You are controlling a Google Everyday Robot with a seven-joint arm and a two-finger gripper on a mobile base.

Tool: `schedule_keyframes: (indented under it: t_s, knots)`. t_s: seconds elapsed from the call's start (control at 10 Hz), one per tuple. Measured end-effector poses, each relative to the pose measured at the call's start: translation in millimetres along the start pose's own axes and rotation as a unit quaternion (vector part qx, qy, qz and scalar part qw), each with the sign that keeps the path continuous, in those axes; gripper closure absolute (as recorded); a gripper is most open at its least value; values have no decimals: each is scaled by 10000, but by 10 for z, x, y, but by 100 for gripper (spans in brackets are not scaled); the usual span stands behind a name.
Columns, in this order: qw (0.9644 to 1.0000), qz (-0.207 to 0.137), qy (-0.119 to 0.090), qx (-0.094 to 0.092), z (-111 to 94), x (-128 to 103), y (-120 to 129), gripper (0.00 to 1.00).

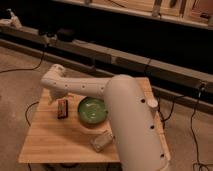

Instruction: Place the eraser on the white sponge

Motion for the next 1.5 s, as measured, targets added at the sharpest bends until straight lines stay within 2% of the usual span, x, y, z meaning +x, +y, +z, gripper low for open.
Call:
schedule_keyframes:
  t_s: [0.3,0.5,0.9,1.5]
  knots:
    - [9999,-4,-52,116,100,-93,13,20]
    - [9997,6,-208,147,189,-155,39,20]
    - [9991,-84,-421,12,302,-162,73,20]
    - [9984,-204,-517,-146,362,-119,49,20]
